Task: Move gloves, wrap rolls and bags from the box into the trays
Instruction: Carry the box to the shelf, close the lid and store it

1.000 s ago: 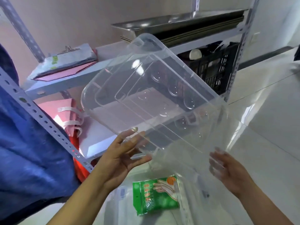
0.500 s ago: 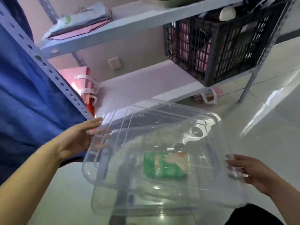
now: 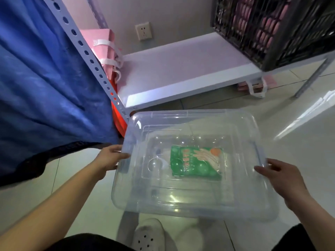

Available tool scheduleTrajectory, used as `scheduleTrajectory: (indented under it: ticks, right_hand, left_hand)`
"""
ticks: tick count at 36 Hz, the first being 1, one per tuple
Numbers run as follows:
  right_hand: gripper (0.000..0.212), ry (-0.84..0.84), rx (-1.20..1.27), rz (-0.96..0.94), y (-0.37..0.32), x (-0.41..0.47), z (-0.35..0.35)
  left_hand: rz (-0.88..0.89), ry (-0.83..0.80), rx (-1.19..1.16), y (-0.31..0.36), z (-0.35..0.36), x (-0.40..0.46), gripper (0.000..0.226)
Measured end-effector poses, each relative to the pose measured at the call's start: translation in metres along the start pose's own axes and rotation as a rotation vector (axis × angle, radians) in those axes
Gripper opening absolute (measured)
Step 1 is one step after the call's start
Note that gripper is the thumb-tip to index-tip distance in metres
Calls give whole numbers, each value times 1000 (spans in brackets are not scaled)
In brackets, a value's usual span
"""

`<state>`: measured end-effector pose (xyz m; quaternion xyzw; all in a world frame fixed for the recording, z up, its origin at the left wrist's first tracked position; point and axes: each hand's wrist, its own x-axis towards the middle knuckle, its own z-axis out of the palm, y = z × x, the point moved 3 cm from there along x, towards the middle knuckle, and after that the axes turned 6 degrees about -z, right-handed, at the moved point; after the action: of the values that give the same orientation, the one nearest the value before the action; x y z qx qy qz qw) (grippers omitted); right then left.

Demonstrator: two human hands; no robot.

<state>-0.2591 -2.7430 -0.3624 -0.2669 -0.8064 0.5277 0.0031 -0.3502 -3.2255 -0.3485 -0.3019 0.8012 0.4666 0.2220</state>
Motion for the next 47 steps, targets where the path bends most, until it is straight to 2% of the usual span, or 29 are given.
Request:
scheduleTrajectory:
  ticks: [3, 6, 12, 15, 17, 19, 21, 23, 24, 26, 27, 31, 35, 38, 43, 47]
  right_hand:
    - [11, 13, 188, 51, 6, -3, 1]
    - [15, 35, 414, 151, 11, -1, -1]
    - [24, -21, 446, 187, 21, 12, 0]
    - [31, -53, 484, 260, 26, 19, 0]
    - [36, -103, 550, 375, 29, 21, -2]
    - [47, -202, 632, 513, 32, 20, -1]
    - [61, -240, 668, 569, 38, 21, 0]
    - [67, -223, 688, 562, 39, 24, 0]
    - [56, -217, 683, 547, 36, 25, 0]
    - [22, -196, 662, 498, 29, 25, 0]
    - [13, -183, 642, 465, 28, 27, 0]
    - [16, -138, 543, 350, 26, 29, -2]
    - [9, -182, 566, 471, 28, 25, 1]
    - [10, -185, 599, 475, 26, 24, 2]
    - [29, -88, 551, 203, 16, 27, -1]
    - [24, -75, 540, 98, 10, 22, 1]
  left_hand:
    - [-38, -54, -63, -5, -2, -1, 28]
    - [-10, -53, -103, -6, -1, 1, 28]
    - [-10, -127, -134, -14, 1, 10, 29]
    - [-36, -168, -156, -21, 0, 17, 44]
    - [-67, -151, -175, -26, -5, 23, 68]
    - [-126, -208, -191, -32, -5, 26, 86]
    - [-142, -305, -179, -34, -3, 24, 80]
    - [-114, -287, -114, -29, -2, 21, 65]
    - [-92, -241, -93, -27, -3, 22, 61]
    - [-45, -170, -49, -20, -6, 24, 56]
    - [-30, -156, -24, -17, -7, 24, 53]
    - [-21, -87, 38, -11, -6, 24, 39]
    - [-14, -34, 82, -4, -3, 22, 36]
    - [25, 5, 107, 2, 2, 18, 32]
    - [8, 23, 63, -2, 1, 19, 38]
    - [4, 34, 57, -5, 1, 20, 38]
